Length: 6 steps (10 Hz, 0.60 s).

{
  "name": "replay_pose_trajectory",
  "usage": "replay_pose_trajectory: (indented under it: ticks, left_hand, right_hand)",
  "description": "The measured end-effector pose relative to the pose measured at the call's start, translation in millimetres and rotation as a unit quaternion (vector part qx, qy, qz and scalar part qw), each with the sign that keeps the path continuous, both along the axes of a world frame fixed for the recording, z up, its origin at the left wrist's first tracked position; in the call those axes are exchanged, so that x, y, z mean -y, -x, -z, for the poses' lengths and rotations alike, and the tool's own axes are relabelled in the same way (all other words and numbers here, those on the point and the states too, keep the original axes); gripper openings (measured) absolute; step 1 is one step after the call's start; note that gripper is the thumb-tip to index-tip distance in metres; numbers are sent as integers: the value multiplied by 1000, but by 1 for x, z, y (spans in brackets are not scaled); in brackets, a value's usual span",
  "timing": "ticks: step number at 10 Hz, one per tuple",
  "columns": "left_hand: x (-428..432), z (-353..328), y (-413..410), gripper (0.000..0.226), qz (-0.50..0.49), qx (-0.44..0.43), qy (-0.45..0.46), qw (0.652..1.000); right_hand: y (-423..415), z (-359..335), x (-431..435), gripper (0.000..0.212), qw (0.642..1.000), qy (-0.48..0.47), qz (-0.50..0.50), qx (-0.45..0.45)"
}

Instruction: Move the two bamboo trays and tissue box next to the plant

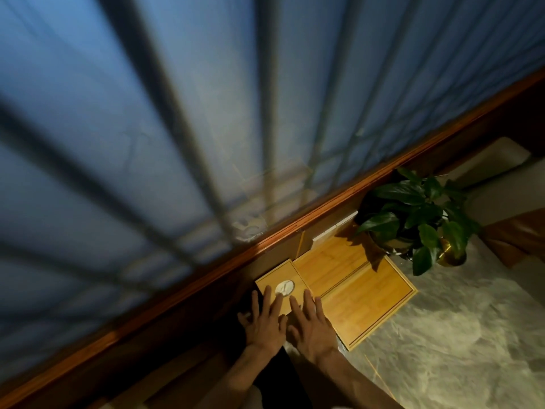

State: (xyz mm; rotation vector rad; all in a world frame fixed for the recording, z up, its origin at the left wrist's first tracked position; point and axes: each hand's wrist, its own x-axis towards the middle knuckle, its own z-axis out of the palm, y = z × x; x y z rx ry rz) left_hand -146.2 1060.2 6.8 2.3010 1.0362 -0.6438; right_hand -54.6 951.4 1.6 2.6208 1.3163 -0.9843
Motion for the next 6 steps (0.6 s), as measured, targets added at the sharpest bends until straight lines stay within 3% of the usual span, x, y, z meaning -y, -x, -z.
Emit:
replay_pose_trajectory:
  ticks: [3,4,5,6]
  left_hand:
    - [-8,-8,1,60,22,-48,3,999]
    - [-14,-24,8,59,38,-45,0,998]
    - [-17,-46,-1,61,48,-77,29,995]
    - [-9,-70,-14,61,48,-66,-20,996]
  right_hand:
    - [3,-5,-4,92,999,41,-3,-13]
    - [-1,-23,-7,88,997,54,-22,-40]
    - [-11,-50,-8,74,985,12,55,-162]
    - [-27,-80,-3,57,981,-4,80,-178]
